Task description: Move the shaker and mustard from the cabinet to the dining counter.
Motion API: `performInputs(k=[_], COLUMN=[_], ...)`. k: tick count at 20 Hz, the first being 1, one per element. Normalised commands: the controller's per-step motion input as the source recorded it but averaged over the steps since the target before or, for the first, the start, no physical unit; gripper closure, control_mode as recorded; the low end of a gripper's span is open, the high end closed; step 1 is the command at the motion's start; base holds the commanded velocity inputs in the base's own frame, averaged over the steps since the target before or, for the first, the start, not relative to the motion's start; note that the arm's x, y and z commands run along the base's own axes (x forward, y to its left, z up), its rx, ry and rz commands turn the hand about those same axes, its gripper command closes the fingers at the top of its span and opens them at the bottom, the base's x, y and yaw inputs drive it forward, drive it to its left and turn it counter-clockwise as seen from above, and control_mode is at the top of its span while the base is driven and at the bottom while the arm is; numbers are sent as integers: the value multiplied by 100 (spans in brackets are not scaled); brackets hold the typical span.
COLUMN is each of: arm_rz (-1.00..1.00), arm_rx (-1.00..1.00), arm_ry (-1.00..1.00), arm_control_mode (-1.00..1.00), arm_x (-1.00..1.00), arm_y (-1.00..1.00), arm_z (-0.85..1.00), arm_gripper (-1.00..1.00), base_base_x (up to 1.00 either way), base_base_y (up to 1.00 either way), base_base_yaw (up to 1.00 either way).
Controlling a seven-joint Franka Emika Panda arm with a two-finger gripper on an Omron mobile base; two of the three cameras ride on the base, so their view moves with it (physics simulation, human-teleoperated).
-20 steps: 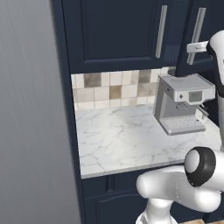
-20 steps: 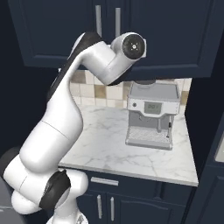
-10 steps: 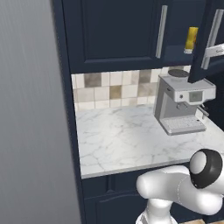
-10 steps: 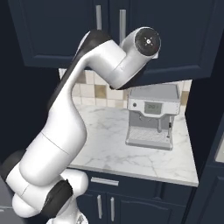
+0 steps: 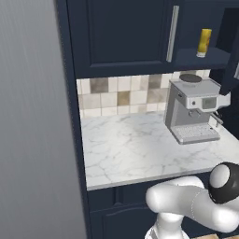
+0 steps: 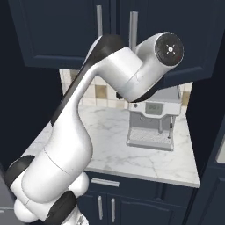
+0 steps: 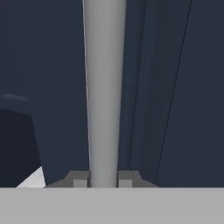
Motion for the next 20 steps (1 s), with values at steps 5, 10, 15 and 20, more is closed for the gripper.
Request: performInputs(k=[5, 10, 15, 20], arm_rz=[0, 0, 0, -1], arm_rx=[0, 0, 0, 0], arm_ry=[6, 14, 5, 0], arm_control_mode=[-100, -100, -100, -100], arm_x=[-29, -16, -34, -39], arm_y=[-48, -12, 0, 8], arm_z=[-18, -30, -51, -14], arm_gripper=[100, -100, -100, -100], base_base_x=[0, 0, 0, 0], base_base_y=[0, 0, 0, 0], base_base_yaw=[0, 0, 0, 0])
